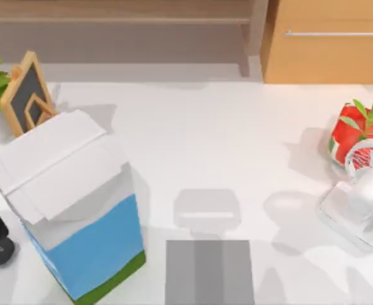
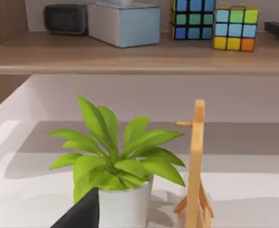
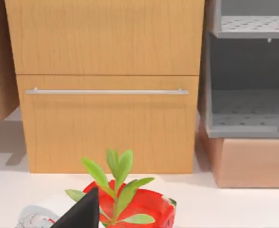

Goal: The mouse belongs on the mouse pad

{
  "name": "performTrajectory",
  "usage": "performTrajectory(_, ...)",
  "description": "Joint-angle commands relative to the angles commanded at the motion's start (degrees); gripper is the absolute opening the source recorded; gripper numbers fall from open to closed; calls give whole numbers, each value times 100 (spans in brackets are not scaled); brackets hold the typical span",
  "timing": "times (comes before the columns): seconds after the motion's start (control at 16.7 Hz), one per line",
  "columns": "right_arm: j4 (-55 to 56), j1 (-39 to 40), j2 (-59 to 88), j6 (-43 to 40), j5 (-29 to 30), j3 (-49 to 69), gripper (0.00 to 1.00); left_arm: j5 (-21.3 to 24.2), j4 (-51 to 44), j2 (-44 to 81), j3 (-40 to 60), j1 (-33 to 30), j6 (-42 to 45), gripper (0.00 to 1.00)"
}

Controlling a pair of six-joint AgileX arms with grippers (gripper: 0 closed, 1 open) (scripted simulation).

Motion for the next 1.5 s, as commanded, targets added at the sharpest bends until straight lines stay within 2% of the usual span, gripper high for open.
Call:
performTrajectory(0.3,0,0,0,0,0,0,100,-207,46,351,260,275,354,100)
performTrajectory(0.54,0,0,0,0,0,0,100,-609,-95,1542,1357,732,1654,100)
performTrajectory(0.84,0,0,0,0,0,0,100,-835,-1290,3706,3328,922,4554,100)
performTrajectory(1.2,0,0,0,0,0,0,100,-606,-3836,6436,5160,725,8553,100)
performTrajectory(1.38,0,0,0,0,0,0,100,-367,-5047,7547,5573,548,9928,100)
performTrajectory(1.5,0,0,0,0,0,0,100,-204,-5662,8113,5714,424,10537,100)
